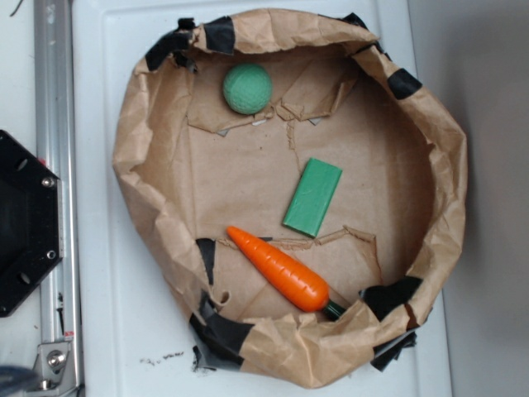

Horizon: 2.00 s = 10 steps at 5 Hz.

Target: Grab the green ball.

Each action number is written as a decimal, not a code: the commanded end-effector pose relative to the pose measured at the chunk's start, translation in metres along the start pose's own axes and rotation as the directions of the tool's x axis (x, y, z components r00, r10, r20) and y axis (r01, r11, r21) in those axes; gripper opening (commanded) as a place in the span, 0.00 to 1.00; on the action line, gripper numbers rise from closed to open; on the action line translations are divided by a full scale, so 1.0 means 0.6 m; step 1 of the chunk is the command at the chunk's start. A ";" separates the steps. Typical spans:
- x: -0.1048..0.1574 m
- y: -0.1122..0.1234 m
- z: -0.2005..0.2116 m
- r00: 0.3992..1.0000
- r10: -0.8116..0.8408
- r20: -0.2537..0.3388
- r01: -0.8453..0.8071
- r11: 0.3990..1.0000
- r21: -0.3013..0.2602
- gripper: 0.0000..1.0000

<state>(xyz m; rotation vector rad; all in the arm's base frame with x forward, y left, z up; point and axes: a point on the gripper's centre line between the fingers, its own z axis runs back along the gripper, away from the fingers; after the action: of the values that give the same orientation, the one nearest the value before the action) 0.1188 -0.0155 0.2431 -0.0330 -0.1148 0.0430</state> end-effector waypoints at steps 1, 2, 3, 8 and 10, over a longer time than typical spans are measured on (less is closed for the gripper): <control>0.000 0.000 0.000 1.000 0.000 0.000 0.000 1.000 0.000 1.00; 0.052 0.035 -0.042 0.995 -0.061 -0.075 0.075 0.976 0.206 1.00; 0.114 0.047 -0.089 0.970 -0.238 0.049 0.217 0.940 0.262 1.00; 0.184 0.083 -0.298 0.765 -0.614 -0.193 0.638 0.765 0.092 1.00; 0.175 0.136 -0.300 0.748 -0.632 -0.204 0.660 0.741 0.122 1.00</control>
<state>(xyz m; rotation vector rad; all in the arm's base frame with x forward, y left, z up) 0.2383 0.0680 0.0648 0.1808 0.0687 -0.6699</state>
